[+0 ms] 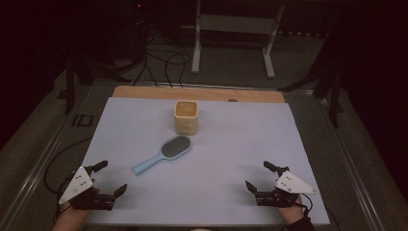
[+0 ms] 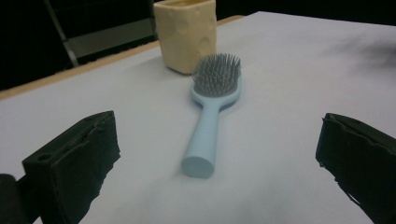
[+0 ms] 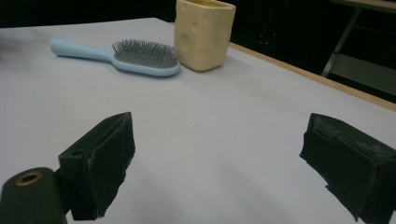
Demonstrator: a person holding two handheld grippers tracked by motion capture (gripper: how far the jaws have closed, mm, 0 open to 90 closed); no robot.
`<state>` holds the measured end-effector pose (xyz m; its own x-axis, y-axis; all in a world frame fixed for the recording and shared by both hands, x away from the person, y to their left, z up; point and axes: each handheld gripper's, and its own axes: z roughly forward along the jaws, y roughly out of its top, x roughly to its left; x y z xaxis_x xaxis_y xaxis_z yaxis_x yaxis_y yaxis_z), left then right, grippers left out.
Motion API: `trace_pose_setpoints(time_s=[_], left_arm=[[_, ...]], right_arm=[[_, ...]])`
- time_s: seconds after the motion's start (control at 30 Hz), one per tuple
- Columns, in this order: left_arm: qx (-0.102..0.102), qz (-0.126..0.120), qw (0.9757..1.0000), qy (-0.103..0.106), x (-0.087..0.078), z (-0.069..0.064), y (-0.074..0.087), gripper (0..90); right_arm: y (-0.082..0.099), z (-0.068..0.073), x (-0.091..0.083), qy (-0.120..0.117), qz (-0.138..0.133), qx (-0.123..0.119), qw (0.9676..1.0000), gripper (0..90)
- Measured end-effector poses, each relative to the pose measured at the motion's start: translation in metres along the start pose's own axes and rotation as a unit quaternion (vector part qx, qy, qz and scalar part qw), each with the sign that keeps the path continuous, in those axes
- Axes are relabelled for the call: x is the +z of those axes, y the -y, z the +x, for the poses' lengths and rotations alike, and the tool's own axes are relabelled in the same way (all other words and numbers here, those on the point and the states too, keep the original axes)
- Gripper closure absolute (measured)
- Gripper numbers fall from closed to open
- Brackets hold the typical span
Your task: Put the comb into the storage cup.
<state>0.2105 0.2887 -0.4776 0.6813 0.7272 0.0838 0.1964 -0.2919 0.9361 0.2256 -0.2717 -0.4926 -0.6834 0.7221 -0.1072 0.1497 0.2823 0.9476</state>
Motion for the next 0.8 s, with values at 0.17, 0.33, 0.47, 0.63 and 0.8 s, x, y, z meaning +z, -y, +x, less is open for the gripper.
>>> trace_pose_setpoints(time_s=[0.17, 0.33, 0.47, 0.63, 0.8], left_arm=[[-0.003, -0.004, 1.0, -0.006, -0.006, 0.003, -0.014, 0.0], [0.004, 0.011, 0.9999, -0.001, -0.008, 0.008, -0.037, 0.0], [-0.004, 0.02, 0.9998, 0.004, -0.007, 0.013, -0.047, 0.0], [-0.014, 0.022, 0.9997, -0.003, -0.005, 0.02, -0.058, 0.0], [-0.013, 0.029, 0.9995, -0.007, 0.0, 0.026, -0.062, 0.0]], right_arm=[[0.0, 0.0, 0.0, 0.004, -0.002, 0.002, 1.0, 9.2], [0.0, 0.0, 0.001, 0.004, -0.002, 0.004, 1.0, 9.2], [0.0, 0.0, 0.002, 0.001, -0.002, 0.002, 1.0, 9.2], [-0.001, 0.002, 0.003, -0.002, -0.001, 0.001, 1.0, 9.3], [-0.001, 0.001, 0.003, -0.003, -0.001, 0.005, 1.0, 9.3]])
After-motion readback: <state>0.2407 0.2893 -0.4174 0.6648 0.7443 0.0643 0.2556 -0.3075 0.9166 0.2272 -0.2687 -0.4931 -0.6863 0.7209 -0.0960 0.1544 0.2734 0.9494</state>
